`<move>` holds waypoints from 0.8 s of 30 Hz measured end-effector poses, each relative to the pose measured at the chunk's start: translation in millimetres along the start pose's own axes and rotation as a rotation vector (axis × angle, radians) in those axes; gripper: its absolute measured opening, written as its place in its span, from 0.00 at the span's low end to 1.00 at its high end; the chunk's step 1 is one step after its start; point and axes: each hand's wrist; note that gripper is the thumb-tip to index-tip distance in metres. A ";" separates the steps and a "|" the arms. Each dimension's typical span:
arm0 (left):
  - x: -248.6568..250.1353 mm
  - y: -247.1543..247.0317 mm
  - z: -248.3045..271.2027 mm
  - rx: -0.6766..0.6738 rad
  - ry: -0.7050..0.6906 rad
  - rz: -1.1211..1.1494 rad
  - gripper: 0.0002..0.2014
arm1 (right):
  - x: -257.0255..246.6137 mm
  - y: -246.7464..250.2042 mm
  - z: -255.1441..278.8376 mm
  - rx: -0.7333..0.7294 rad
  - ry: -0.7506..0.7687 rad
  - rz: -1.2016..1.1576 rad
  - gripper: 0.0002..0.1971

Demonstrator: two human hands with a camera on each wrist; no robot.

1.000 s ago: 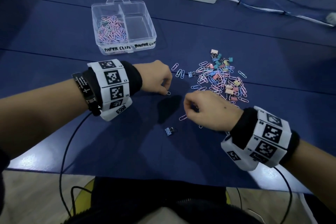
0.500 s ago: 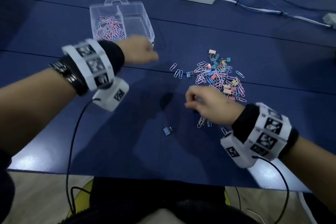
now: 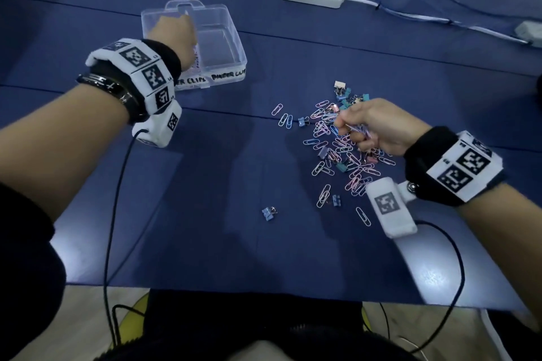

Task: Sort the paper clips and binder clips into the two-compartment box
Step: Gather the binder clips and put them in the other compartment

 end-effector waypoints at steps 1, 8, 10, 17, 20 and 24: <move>2.6 0.5 1.6 -0.014 -0.005 -0.022 0.20 | 1.9 0.6 -0.5 0.000 -0.005 0.007 0.15; 66.2 -3.3 29.1 0.067 -0.397 0.118 0.10 | 2.7 -0.8 1.3 0.262 0.112 0.602 0.12; 86.1 -17.4 32.1 -0.076 -0.467 0.142 0.13 | 2.9 -2.1 4.0 0.305 0.120 0.735 0.11; 117.8 -49.8 27.2 -0.349 -0.427 -0.054 0.25 | 12.3 -2.5 -4.0 0.352 0.233 0.786 0.12; 123.3 -54.0 25.6 -0.330 -0.438 0.002 0.15 | 14.5 -1.0 -8.6 0.333 0.254 0.853 0.07; 125.6 -54.0 24.2 -0.314 -0.468 0.000 0.11 | 19.3 -1.2 -14.2 0.270 0.260 0.913 0.14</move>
Point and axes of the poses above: each hand's wrist, its own z-axis away from the middle knuckle, its own y-axis out of the back of the hand, x = y × z, and after that the axes turned 11 degrees about -y, right-handed
